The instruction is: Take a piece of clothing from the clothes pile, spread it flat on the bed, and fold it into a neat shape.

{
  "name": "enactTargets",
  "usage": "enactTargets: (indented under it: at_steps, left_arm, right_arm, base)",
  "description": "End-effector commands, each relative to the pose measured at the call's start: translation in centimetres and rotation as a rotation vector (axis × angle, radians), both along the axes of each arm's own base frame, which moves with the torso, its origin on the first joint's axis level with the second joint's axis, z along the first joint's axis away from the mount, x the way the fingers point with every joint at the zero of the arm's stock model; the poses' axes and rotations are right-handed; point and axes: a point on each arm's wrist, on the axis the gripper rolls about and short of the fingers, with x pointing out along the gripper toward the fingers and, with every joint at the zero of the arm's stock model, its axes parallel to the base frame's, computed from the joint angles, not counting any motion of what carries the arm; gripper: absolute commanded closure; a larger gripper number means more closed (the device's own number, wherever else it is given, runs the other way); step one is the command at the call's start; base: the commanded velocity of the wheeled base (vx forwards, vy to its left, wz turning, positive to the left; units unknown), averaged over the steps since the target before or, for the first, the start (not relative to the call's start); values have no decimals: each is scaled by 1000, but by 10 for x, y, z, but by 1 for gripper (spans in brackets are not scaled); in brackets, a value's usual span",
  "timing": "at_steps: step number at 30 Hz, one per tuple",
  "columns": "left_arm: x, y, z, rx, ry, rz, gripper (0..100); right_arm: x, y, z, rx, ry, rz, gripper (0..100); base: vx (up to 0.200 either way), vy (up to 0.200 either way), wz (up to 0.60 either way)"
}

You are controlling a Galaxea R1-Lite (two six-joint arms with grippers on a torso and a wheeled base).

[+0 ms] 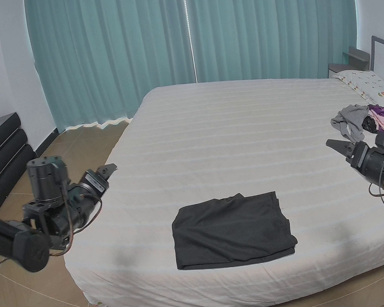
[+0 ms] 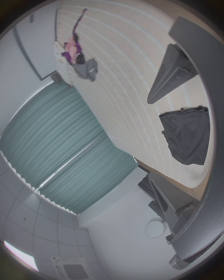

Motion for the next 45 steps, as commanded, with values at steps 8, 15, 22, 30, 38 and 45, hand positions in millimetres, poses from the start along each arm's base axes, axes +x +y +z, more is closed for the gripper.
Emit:
enactTargets:
  at_steps: [8,15,22,30,38,45]
  left_arm:
    - [-168,53,59,315,-337,162,0]
    - [-214,68,56,433,-363,212,0]
    - [-266,84,42,468,-324,224,0]
    - [-302,93,33,614,-341,369,0]
    - [-328,93,22,753,-343,451,0]
    - [-340,90,9,781,-305,506,0]
  right_arm:
    - [-155,-26,10,-343,-259,-39,0]
    - [-193,-28,-1,-431,-266,-33,0]
    - [-238,-30,-18,-598,-254,11,0]
    - [-272,-33,-28,-711,-276,56,0]
    - [-276,-33,-18,-762,-324,39,0]
    - [-283,-30,-39,-845,-294,-37,0]
  base:
    - [0,0,0]
    - [0,0,0]
    - [0,0,0]
    - [0,0,0]
    - [0,0,0]
    - [0,0,0]
